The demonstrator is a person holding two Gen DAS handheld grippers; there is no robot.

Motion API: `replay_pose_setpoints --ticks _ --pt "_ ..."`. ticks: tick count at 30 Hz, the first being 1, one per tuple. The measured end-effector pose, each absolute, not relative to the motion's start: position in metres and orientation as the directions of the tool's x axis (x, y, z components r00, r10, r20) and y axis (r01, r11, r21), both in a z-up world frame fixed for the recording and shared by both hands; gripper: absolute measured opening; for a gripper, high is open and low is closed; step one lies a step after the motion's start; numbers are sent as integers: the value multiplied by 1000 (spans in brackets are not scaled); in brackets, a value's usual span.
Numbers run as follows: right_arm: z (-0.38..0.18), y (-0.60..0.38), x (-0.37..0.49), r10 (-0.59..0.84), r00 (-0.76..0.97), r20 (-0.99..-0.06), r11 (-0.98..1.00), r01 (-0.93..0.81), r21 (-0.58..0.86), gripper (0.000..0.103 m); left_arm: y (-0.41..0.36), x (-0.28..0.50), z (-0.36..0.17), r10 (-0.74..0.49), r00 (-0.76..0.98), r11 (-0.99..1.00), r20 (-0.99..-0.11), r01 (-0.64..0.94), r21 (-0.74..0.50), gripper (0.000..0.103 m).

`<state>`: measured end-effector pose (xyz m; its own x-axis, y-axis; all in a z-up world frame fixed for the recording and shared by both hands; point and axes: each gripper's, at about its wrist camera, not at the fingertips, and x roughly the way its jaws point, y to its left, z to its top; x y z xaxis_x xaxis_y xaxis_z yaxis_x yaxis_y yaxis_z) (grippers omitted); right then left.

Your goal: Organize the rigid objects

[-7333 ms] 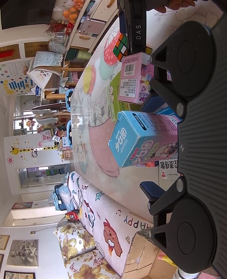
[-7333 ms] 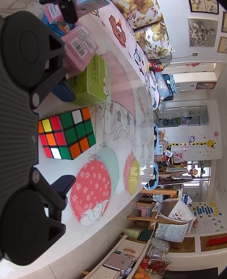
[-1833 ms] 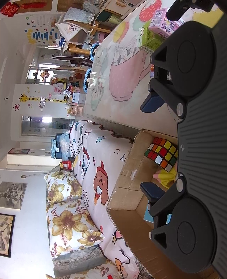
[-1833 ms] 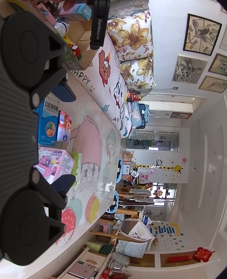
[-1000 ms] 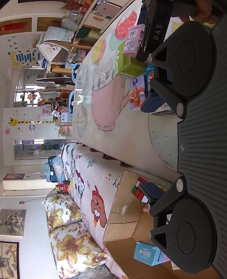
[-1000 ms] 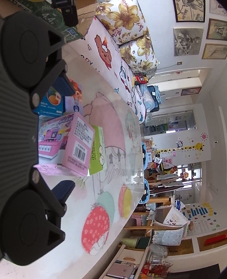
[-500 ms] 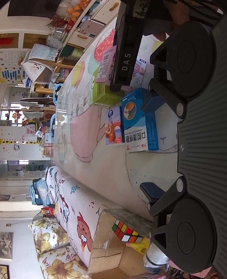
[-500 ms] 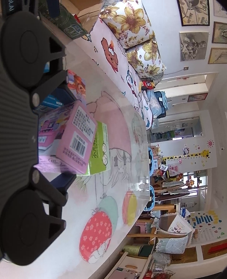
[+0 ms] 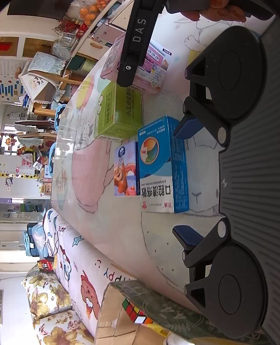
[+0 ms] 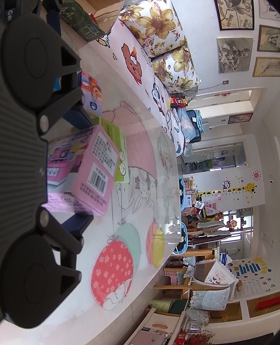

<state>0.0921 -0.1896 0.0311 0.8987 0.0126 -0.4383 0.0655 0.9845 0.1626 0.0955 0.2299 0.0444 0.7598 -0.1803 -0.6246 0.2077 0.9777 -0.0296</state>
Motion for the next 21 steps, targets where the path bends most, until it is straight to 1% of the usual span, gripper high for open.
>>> replay_pose_setpoints --ticks 4,9,11,13,16,18,21 --pt "33 -199 90 -1 902 -432 983 81 166 83 219 88 45 -248 743 958 -622 283 -44 103" --pt "34 -212 87 -18 903 -430 978 105 179 83 201 68 46 -417 666 879 -619 467 -90 103" --pt "34 -217 86 -24 902 -431 976 114 185 83 197 61 49 -460 645 845 -610 529 -79 103" --pt "34 -222 84 -31 900 -434 974 124 187 83 197 57 53 -442 676 846 -590 532 -25 103" --pt "33 -229 82 -33 895 -444 970 136 202 83 204 62 56 -373 741 878 -558 477 45 103" --pt "33 -234 82 -11 888 -459 965 129 228 83 206 69 55 -327 773 900 -544 431 72 103" --pt "31 -235 83 30 878 -478 962 104 253 83 204 78 52 -288 796 912 -533 398 101 103"
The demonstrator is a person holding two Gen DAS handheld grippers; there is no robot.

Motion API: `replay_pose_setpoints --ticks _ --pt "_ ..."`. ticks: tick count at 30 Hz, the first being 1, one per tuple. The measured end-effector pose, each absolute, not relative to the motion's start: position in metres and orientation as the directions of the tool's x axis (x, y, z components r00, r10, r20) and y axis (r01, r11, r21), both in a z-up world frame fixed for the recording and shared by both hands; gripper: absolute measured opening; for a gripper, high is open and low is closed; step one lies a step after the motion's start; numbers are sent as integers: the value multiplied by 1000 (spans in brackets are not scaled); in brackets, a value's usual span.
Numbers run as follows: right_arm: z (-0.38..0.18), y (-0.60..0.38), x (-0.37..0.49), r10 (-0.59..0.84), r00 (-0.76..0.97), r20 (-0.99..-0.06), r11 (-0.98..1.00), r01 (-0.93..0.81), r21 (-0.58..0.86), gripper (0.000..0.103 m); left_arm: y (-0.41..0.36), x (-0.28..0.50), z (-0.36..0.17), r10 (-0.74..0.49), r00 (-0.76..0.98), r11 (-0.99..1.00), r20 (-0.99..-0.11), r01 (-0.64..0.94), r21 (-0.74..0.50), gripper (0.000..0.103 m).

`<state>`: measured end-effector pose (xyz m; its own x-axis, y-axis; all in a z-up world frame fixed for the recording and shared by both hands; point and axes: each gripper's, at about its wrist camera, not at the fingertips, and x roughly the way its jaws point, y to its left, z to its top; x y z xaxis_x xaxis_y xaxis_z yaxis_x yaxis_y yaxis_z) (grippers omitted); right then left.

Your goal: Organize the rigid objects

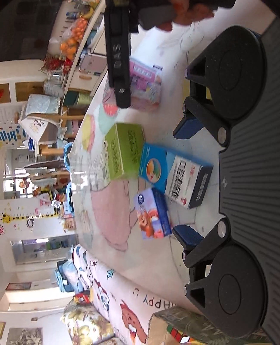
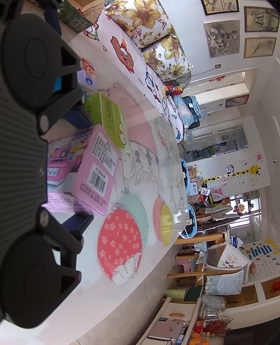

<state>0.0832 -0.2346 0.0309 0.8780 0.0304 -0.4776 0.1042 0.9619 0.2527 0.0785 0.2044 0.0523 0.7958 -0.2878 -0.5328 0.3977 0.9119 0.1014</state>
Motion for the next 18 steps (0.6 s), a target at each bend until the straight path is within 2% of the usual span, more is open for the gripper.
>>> replay_pose_setpoints --ticks 5,12,15,18 --pt "28 -230 86 59 867 -495 964 79 254 85 193 85 50 -277 802 917 -529 386 105 103" --pt "23 -231 89 51 857 -512 964 91 248 97 181 99 42 -260 782 920 -567 379 102 103" --pt "23 -232 89 58 855 -516 962 91 259 99 177 107 43 -259 777 922 -574 375 92 103" --pt "22 -231 89 60 855 -516 962 89 259 98 177 116 42 -244 766 934 -594 350 67 95"
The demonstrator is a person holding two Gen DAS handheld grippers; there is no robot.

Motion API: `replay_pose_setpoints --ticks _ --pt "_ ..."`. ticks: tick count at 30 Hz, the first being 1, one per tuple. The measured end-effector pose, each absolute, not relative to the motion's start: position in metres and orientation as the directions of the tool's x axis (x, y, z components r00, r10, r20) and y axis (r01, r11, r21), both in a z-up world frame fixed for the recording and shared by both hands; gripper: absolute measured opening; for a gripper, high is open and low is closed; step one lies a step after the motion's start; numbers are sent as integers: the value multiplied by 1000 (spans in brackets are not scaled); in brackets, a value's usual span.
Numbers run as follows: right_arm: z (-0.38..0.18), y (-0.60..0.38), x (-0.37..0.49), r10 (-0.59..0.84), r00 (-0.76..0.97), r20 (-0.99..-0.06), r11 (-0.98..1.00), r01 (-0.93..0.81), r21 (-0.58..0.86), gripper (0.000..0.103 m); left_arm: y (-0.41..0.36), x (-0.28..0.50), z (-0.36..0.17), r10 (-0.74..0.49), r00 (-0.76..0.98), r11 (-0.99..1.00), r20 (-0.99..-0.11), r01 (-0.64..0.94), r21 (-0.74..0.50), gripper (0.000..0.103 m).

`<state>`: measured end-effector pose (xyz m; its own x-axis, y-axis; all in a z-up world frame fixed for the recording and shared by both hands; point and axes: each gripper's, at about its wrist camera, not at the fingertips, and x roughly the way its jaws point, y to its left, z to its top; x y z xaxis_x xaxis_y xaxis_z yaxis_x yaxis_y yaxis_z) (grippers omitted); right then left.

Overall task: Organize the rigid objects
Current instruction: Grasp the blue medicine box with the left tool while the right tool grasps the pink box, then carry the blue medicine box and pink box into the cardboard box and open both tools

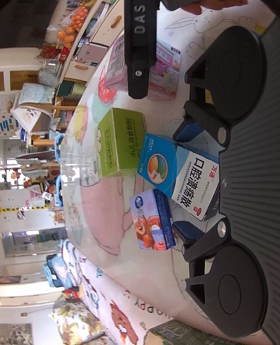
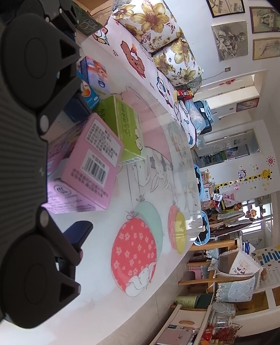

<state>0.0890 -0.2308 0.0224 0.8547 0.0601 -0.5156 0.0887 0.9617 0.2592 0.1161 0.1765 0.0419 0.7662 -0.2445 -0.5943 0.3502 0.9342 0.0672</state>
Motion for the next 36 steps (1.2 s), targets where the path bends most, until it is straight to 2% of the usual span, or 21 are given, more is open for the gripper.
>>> replay_pose_setpoints --ticks 5,9,12,36 --pt "20 -227 92 67 844 -533 965 80 248 86 177 118 41 -255 758 940 -601 341 31 82" --pt "20 -225 93 62 846 -530 969 76 235 84 178 110 42 -251 764 943 -594 332 29 68" --pt "21 -224 93 65 848 -526 970 71 233 84 179 110 42 -245 768 948 -592 319 22 62" --pt "27 -204 86 71 860 -505 987 11 159 83 201 104 56 -181 805 977 -566 214 -7 62"
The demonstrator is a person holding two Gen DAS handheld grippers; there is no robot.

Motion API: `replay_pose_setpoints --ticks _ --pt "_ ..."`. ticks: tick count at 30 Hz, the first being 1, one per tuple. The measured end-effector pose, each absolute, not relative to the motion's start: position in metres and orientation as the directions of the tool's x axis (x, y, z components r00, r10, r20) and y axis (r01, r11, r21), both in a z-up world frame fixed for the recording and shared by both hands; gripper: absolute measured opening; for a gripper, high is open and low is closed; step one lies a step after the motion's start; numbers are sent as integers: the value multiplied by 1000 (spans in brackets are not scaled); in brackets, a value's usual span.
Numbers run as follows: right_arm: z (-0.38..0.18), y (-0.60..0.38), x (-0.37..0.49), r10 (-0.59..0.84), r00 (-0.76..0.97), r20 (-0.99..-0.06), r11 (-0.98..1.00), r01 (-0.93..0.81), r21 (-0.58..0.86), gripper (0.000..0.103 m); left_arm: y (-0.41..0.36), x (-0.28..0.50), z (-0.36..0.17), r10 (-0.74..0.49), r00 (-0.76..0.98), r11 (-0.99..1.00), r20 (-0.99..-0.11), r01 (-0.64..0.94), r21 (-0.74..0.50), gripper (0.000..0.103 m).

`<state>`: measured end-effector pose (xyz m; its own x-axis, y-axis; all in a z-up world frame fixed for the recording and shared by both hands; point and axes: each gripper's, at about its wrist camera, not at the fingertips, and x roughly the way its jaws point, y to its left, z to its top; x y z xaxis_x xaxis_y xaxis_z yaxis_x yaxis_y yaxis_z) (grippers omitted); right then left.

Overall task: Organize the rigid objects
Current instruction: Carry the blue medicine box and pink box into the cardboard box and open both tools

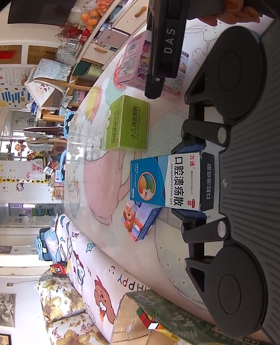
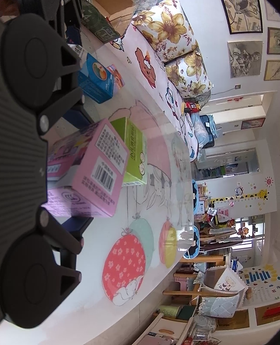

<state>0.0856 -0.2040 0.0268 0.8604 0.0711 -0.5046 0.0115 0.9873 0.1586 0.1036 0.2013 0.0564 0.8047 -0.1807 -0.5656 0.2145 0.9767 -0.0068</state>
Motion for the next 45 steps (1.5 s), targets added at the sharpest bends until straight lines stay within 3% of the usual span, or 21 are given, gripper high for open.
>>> replay_pose_setpoints --ticks 45 --pt "46 -107 69 142 898 -416 986 -164 -18 83 239 87 81 -33 899 988 -437 -37 -152 61"
